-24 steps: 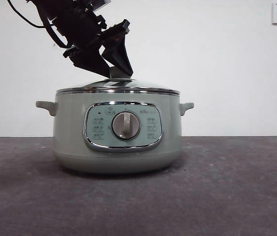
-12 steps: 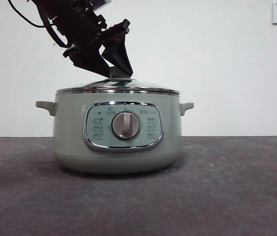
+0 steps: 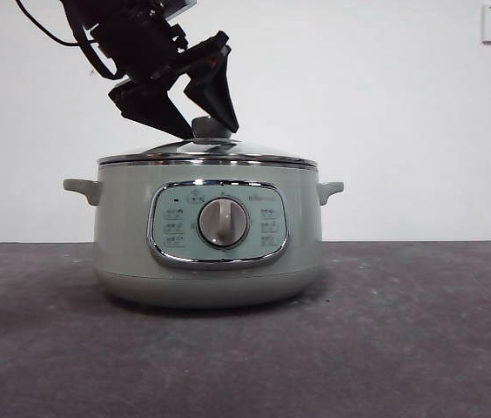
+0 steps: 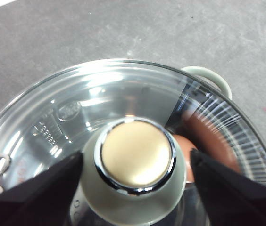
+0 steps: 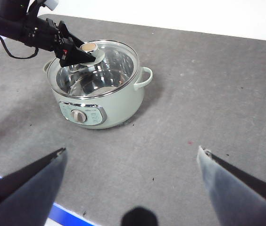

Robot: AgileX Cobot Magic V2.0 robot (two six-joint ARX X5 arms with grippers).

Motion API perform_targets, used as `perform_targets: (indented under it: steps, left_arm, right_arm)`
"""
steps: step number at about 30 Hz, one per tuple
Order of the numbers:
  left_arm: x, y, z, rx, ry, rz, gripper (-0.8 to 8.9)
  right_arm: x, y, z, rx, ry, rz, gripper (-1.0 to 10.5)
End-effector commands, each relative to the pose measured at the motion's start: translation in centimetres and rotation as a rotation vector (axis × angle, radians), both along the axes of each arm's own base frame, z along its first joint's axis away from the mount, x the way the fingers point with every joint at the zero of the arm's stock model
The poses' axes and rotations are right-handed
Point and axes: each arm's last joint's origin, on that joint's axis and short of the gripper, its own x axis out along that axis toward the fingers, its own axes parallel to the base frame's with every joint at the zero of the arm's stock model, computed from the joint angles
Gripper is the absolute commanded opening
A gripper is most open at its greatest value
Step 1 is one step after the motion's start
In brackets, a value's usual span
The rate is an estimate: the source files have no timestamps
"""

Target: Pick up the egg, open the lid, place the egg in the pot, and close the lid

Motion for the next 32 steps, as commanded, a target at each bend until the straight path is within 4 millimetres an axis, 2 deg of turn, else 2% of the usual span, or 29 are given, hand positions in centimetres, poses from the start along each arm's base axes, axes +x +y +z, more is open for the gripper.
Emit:
perform_targets:
  steps: [1,6,12,17,22,24,26,29,32]
  left_arm:
    - [0.1,-0.1,0.5,0.004,0.005,0.0,4.09]
    - [-0.2,0.0,2.6,0.022,0.039,-0.002,4.09]
    - [-1.7,0.6,6.4,0.037,0.148,-0.046,4.09]
    - [-4.0,1.5,10.0,-0.008,0.245,-0.135,4.07]
    - [-6.5,2.4,12.7,-0.062,0.276,-0.206,4.0]
    - [-7.6,2.8,13.4,-0.079,0.279,-0.214,3.45]
    - [-8.7,3.1,14.0,-0.09,0.285,-0.212,2.12]
    - [-10.2,3.5,14.7,-0.084,0.292,-0.227,0.0]
    - [-11.6,3.7,15.1,-0.072,0.301,-0.249,-0.08]
  right_arm:
    - [-0.2,-0.1,-0.4,-0.007,0.023,-0.005,4.7]
    - [-0.2,-0.1,-0.4,-0.009,0.022,-0.008,4.7]
    - [-0.1,-0.1,-0.4,-0.012,0.02,-0.015,4.7]
    - [-0.1,-0.2,-0.4,-0.026,0.015,-0.035,4.7]
    - [0.0,-0.1,-0.4,-0.028,0.017,-0.035,4.7]
    - [0.0,-0.1,-0.5,-0.028,0.017,-0.035,4.7]
    - [0.0,-0.1,-0.5,-0.028,0.018,-0.035,4.4]
    - [0.0,-0.1,-0.5,-0.028,0.017,-0.035,2.6]
    - [0.0,-0.1,-0.5,-0.028,0.018,-0.035,0.9]
